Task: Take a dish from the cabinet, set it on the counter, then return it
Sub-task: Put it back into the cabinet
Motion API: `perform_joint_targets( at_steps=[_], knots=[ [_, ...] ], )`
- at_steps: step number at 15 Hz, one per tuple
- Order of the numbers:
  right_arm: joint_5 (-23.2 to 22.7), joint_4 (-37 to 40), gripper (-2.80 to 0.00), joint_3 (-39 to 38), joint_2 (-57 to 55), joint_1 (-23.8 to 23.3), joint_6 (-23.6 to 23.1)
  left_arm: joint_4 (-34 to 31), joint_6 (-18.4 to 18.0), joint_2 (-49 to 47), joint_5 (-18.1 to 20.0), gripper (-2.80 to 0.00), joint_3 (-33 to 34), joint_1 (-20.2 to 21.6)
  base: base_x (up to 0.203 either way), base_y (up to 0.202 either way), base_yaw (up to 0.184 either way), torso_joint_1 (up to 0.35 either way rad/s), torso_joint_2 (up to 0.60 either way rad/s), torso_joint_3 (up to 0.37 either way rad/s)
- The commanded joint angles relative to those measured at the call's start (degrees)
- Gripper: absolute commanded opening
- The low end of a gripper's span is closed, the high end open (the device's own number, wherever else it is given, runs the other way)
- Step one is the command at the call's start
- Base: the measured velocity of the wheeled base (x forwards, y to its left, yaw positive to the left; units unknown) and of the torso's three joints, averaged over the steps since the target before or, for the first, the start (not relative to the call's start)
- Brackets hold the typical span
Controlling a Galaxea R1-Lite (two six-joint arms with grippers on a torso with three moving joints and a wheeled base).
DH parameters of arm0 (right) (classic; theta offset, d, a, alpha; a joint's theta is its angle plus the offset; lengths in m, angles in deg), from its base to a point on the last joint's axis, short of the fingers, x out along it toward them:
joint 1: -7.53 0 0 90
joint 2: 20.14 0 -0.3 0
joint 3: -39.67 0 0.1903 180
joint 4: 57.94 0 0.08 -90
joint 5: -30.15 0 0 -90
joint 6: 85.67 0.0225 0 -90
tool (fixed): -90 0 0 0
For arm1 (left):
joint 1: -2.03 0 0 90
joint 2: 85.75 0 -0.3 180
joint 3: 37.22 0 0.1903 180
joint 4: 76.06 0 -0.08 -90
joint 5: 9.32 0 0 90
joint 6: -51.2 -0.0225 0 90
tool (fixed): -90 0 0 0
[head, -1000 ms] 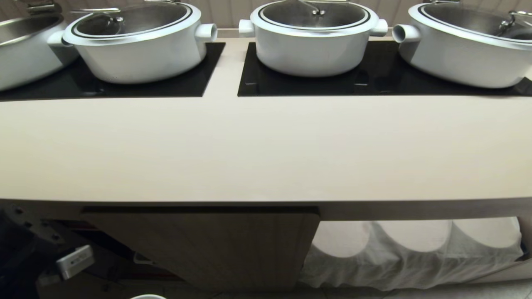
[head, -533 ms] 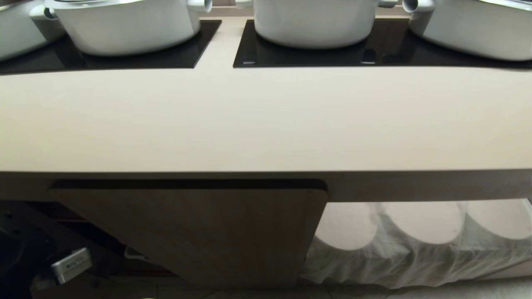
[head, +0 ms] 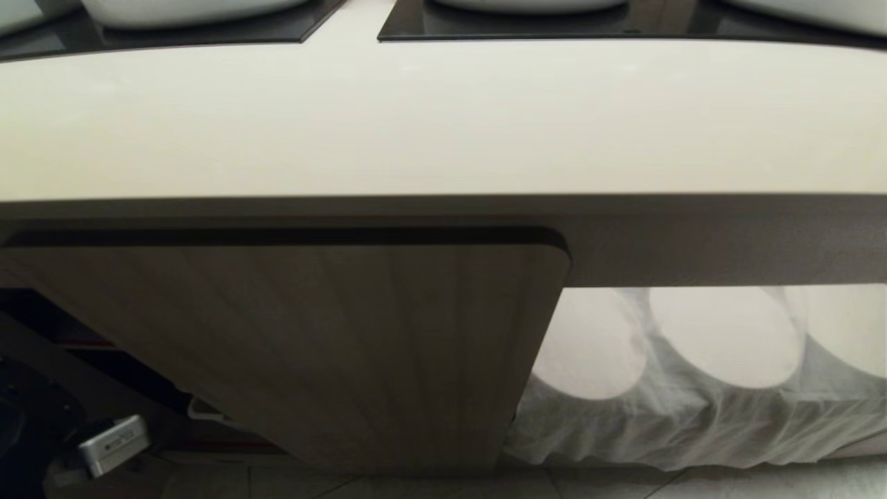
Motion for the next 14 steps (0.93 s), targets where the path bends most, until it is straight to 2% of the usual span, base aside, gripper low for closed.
perform_joint_targets(
  at_steps=[1, 9, 14],
  knots=[
    [0.0, -0.02, -2.8, 0.0, -0.09, 0.01, 0.0, -0.16, 0.23, 0.06, 0.04, -2.8, -0.06, 0.0, 0.0, 0.0, 0.0, -0.169, 0.47, 0.287],
    [0.0, -0.02, -2.8, 0.0, -0.09, 0.01, 0.0, -0.16, 0.23, -0.03, 0.13, -2.8, 0.02, -1.14, 0.0, 0.0, 0.0, -0.147, 0.46, 0.303],
    [0.0, -0.02, -2.8, 0.0, -0.09, 0.01, 0.0, -0.16, 0.32, -0.03, 0.13, -2.8, 0.11, -1.14, 0.0, 0.0, 0.0, -0.028, 0.12, 0.089]
  ],
)
